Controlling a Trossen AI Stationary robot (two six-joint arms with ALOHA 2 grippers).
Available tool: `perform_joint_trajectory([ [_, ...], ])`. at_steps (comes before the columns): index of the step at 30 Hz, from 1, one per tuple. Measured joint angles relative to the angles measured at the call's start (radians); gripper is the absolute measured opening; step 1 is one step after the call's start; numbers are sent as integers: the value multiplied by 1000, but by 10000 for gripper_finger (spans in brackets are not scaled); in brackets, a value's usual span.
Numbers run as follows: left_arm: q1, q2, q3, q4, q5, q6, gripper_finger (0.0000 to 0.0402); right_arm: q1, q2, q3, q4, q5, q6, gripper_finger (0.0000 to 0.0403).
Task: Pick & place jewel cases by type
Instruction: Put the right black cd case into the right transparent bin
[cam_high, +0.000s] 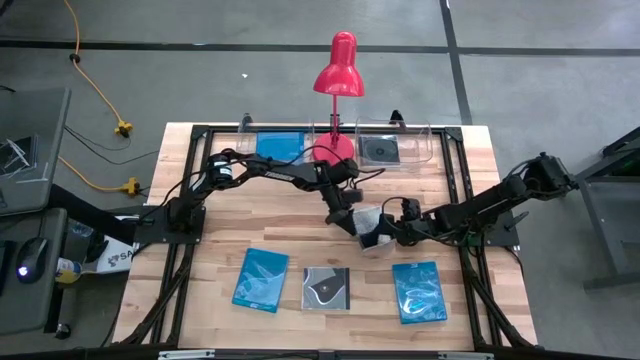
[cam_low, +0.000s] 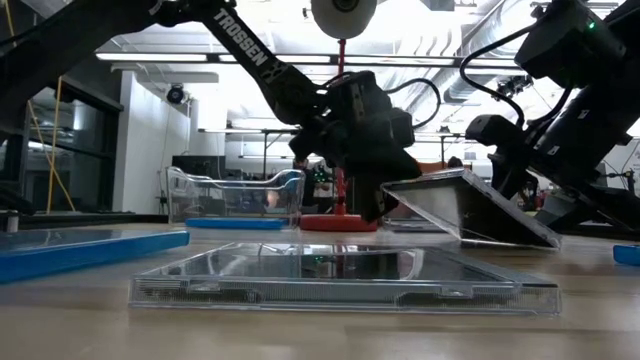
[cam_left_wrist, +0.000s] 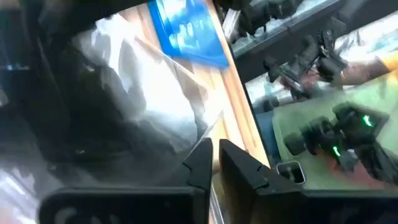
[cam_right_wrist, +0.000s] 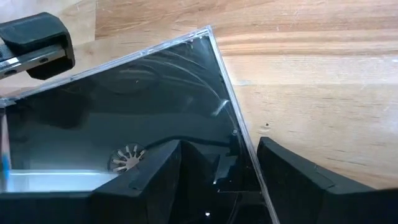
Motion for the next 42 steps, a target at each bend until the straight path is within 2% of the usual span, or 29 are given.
perform_joint_trajectory([
  [10, 1, -3, 3, 2, -15, -21, 101, 0, 2, 0, 2, -6, -7, 212],
  [16, 3, -3, 2, -47, -96, -13, 138, 0, 2, 0, -1, -10, -3, 212],
  [19, 9, -3, 0, -94, -106, -13, 149, 0, 2, 0, -4, -16, -4, 212],
  [22, 16, -5, 0, -175, -145, -4, 153, 0, 2, 0, -9, -20, -4, 213],
  [29, 42, -70, -2, -422, -353, 69, 154, -17, 1, 1, -12, -37, -18, 213],
  [34, 32, -129, -2, -560, -487, 69, 154, -28, 1, 2, -17, -49, -30, 213],
  [42, -55, -122, -2, -548, -519, -66, 154, -30, 0, 2, -31, -70, -58, 213],
])
